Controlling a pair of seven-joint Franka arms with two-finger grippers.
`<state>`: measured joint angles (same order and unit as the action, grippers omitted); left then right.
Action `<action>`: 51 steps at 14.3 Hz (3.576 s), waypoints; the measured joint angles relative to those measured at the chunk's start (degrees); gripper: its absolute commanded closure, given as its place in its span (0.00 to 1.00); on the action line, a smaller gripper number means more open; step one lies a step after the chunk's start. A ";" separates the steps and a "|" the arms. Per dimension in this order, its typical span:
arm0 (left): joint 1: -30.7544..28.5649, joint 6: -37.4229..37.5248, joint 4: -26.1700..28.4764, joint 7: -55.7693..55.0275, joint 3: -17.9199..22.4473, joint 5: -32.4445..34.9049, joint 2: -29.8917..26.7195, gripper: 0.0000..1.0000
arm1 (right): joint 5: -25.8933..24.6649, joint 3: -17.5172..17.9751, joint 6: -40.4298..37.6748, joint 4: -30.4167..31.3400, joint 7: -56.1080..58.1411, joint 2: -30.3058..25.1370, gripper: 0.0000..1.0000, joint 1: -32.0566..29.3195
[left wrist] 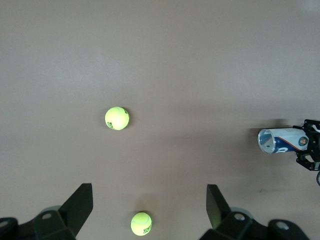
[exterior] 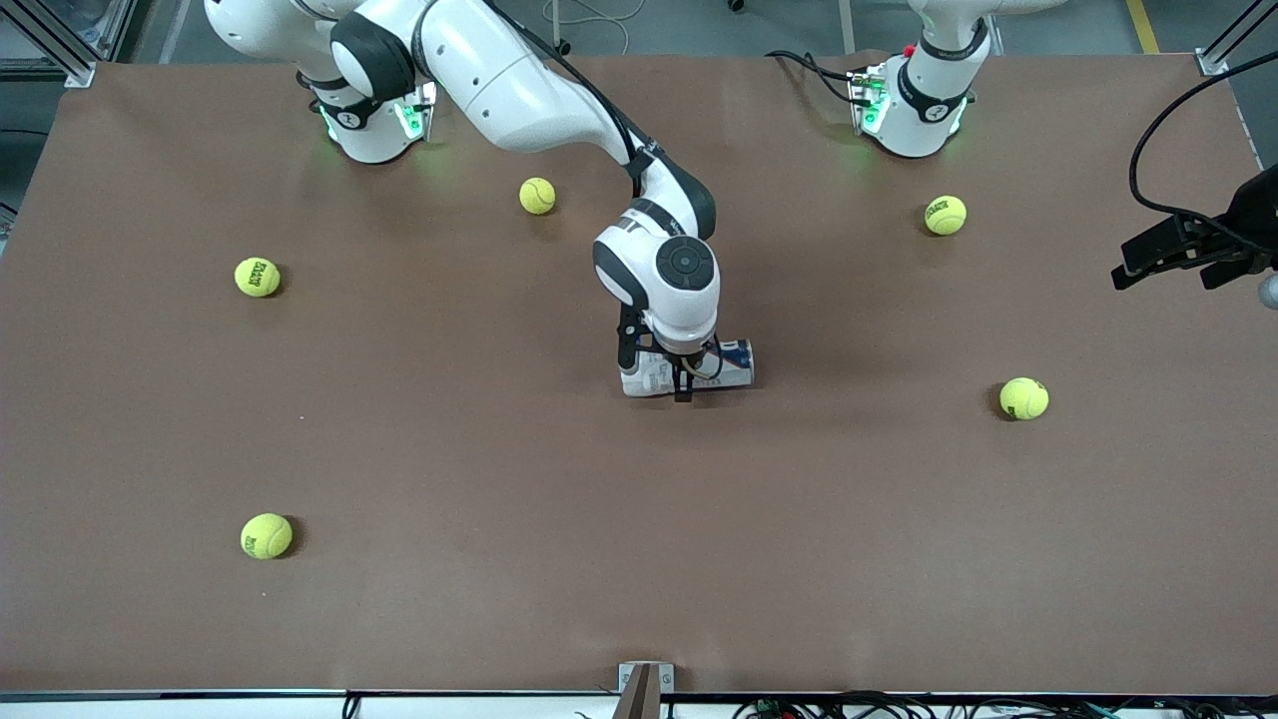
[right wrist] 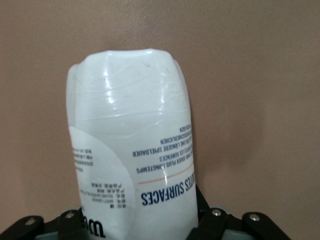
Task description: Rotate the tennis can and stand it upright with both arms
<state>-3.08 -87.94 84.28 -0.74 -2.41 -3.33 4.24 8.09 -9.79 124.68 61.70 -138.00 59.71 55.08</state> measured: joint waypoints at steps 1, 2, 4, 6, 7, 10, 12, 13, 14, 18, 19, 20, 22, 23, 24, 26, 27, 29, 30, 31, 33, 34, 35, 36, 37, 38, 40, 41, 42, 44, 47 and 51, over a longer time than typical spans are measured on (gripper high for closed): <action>0.06 0.00 0.03 -0.10 -0.06 0.00 0.38 0.00 | -0.10 -0.11 -0.01 -0.12 -0.27 0.09 0.12 0.11; 0.14 0.00 0.10 -0.16 -0.19 0.00 0.83 0.00 | -0.11 -0.16 -0.01 -0.21 -0.46 0.16 0.00 0.14; 0.59 0.00 0.20 -0.21 -0.44 0.00 1.81 0.00 | -0.11 -0.31 -0.03 -0.31 -0.82 0.33 0.00 0.15; 1.68 0.00 0.20 -0.95 -0.65 -0.07 2.72 0.00 | -0.11 -0.62 -0.03 -0.38 -0.91 0.46 0.00 0.16; 2.47 -0.08 0.20 -2.11 -0.82 -0.20 3.00 0.00 | -0.11 -0.73 -0.02 -0.58 -0.95 0.48 0.00 0.16; 5.00 -0.35 0.24 -4.18 -1.52 -2.37 3.66 0.00 | -0.11 -0.89 -0.56 -1.87 -1.05 0.48 0.00 0.16; 5.81 -0.73 0.44 -4.96 -1.79 -7.36 5.41 0.00 | -0.11 -0.95 -2.77 -3.21 -1.07 0.47 0.00 0.17; 6.00 -1.21 0.53 -5.20 -1.83 -9.37 6.66 0.00 | -0.11 -1.00 -4.56 -4.45 -1.07 0.47 0.00 0.17; 6.07 -1.72 0.66 -5.34 -1.91 -11.62 7.98 0.00 | -0.11 -1.09 -6.31 -5.93 -1.07 0.39 0.00 0.17; 6.06 -4.44 3.86 -5.39 -1.97 -21.18 12.30 0.00 | -0.13 -1.57 -10.54 -8.91 -0.35 -1.75 0.00 -0.19; 6.08 -6.64 5.77 -5.09 -2.06 -22.88 12.93 0.00 | -0.13 -1.68 -11.81 -9.00 1.12 -2.58 0.00 -0.52; 6.05 -9.07 7.95 -4.46 -2.38 -24.32 13.35 0.00 | -0.13 -1.75 -12.98 -9.09 3.53 -3.41 0.00 -1.06; 6.07 -13.53 12.62 -2.43 -3.55 -27.05 13.91 0.01 | -0.13 -1.84 -15.46 -9.29 9.80 -5.25 0.00 -2.81; 6.11 -15.70 14.96 -1.37 -3.99 -29.07 14.17 0.01 | -0.13 -1.89 -16.98 -9.36 13.72 -6.28 0.00 -4.04; 6.13 -18.00 17.30 0.13 -4.27 -32.02 14.48 0.01 | -0.12 -1.91 -18.57 -9.41 18.23 -7.37 0.00 -5.52; 6.11 -22.13 21.11 4.95 -5.00 -38.77 15.51 0.01 | -0.07 -2.00 -22.10 -9.47 28.51 -9.92 0.00 -8.75; 6.11 -24.21 22.53 7.22 -5.71 -41.29 16.27 0.01 | -0.07 -2.05 -24.50 -9.48 33.39 -11.27 0.00 -10.45; 6.13 -28.22 24.26 11.11 -7.79 -44.60 18.38 0.01 | -0.05 -2.11 -29.38 -9.47 44.09 -13.63 0.00 -14.26; 6.16 -30.00 24.67 13.28 -8.74 -46.15 19.70 0.01 | -0.05 -2.14 -31.76 -9.44 50.20 -14.61 0.00 -16.25; 6.18 -31.54 24.98 15.81 -9.53 -47.96 21.13 0.01 | -0.04 -2.15 -33.82 -9.38 56.88 -15.54 0.00 -18.43; 6.23 -33.92 25.55 22.00 -10.51 -52.13 24.01 0.01 | -0.06 -2.20 -36.48 -8.31 70.98 -17.80 0.00 -22.91; 6.24 -34.56 25.85 25.02 -10.65 -53.96 25.33 0.01 | -0.10 -2.25 -37.08 -6.69 78.34 -19.47 0.00 -25.19; 6.21 -34.93 26.16 27.97 -10.65 -55.90 26.47 0.01 | -0.18 -2.31 -37.25 -4.34 85.56 -21.48 0.00 -27.37; 6.16 -35.16 26.42 30.83 -10.65 -58.19 27.49 0.01 | -0.44 -2.37 -37.25 -1.68 92.11 -23.61 0.00 -29.46; 6.15 -35.29 26.61 33.13 -10.65 -60.46 28.26 0.01 | -0.88 -2.42 -37.26 0.70 98.17 -25.56 0.00 -31.45; 6.18 -35.32 26.67 35.01 -10.66 -62.53 28.82 0.01 | -1.69 -2.46 -37.27 2.72 103.93 -27.31 0.00 -33.32; 6.25 -35.55 26.73 37.75 -10.70 -65.72 29.46 0.01 | -2.98 -2.52 -37.30 5.88 114.39 -30.21 0.00 -36.99; 6.28 -35.67 26.77 38.88 -10.71 -67.15 29.76 0.01 | -3.57 -2.53 -37.32 7.19 119.05 -31.35 0.00 -38.75; 6.37 -35.71 26.79 40.00 -10.72 -69.03 30.18 0.01 | -4.34 -2.54 -37.32 8.30 123.34 -32.35 0.00 -40.44; 7.08 -36.18 26.80 41.96 -10.75 -72.91 30.97 0.01 | -5.96 -2.56 -37.32 10.07 131.12 -33.85 0.00 -43.54; 8.74 -37.96 26.77 42.70 -10.78 -76.70 31.43 0.10 | -6.80 -2.58 -37.26 11.09 140.80 -35.08 0.00 -48.59; 9.17 -38.22 26.75 44.39 -10.77 -77.91 32.07 0.22 | -7.42 -2.57 -36.99 11.27 144.80 -36.42 0.00 -52.81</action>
<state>6.09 -126.16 111.03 43.65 -13.18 -81.24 36.31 0.66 -12.36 87.68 72.97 6.80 23.29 2.27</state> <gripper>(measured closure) 0.211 0.000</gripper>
